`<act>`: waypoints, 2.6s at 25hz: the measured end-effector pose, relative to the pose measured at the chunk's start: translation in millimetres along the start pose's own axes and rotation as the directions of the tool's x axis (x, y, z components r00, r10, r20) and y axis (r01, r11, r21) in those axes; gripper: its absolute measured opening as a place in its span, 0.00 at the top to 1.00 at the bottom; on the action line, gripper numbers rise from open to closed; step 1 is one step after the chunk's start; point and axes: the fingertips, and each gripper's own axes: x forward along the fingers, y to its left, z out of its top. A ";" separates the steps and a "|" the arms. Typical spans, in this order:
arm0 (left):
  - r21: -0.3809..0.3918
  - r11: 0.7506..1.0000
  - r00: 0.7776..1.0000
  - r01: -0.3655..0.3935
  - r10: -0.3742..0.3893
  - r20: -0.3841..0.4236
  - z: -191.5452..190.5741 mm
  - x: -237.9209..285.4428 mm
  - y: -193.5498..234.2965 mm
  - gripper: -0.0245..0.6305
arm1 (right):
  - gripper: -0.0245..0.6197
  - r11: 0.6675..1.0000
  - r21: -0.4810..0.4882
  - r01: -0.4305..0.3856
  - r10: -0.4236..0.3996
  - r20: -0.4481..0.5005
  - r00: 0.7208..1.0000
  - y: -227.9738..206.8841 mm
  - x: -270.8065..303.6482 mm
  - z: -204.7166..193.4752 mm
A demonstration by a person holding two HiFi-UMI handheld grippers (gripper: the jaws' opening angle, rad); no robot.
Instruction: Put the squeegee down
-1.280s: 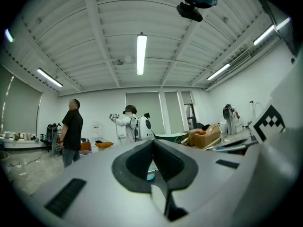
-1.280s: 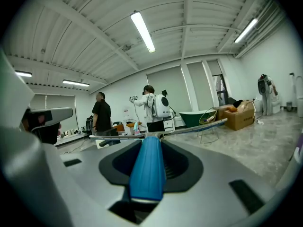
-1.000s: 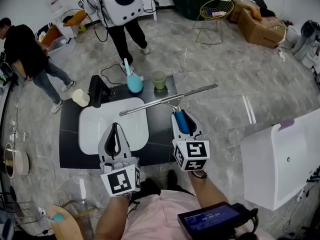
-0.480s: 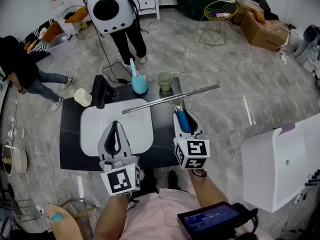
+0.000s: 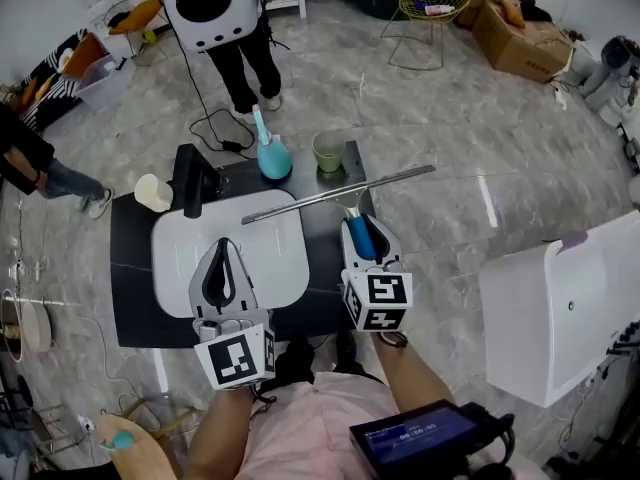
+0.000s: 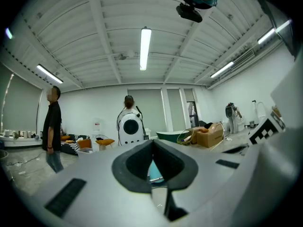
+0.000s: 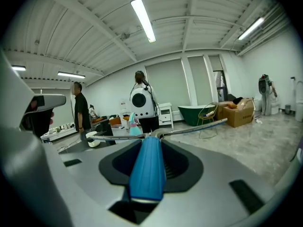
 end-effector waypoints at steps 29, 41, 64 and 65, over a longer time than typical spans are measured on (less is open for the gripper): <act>-0.017 0.998 0.990 0.056 -0.057 -0.126 -62.6 43.0 21.2 0.95 | 0.76 0.996 0.027 0.090 -0.084 -0.172 0.982 -11.8 54.4 -69.7; -0.025 0.998 0.986 0.056 -0.059 -0.159 -77.0 49.3 24.0 0.95 | 0.76 0.994 0.028 0.110 -0.101 -0.229 0.968 -17.2 64.0 -90.4; -0.037 0.997 0.980 0.062 -0.067 -0.185 -91.0 58.8 21.4 0.95 | 0.76 0.993 0.034 0.116 -0.101 -0.293 0.951 -21.4 75.2 -110.6; -0.037 0.997 0.980 0.062 -0.068 -0.185 -91.3 59.0 21.2 0.95 | 0.75 0.993 0.033 0.115 -0.101 -0.293 0.951 -21.0 75.6 -110.9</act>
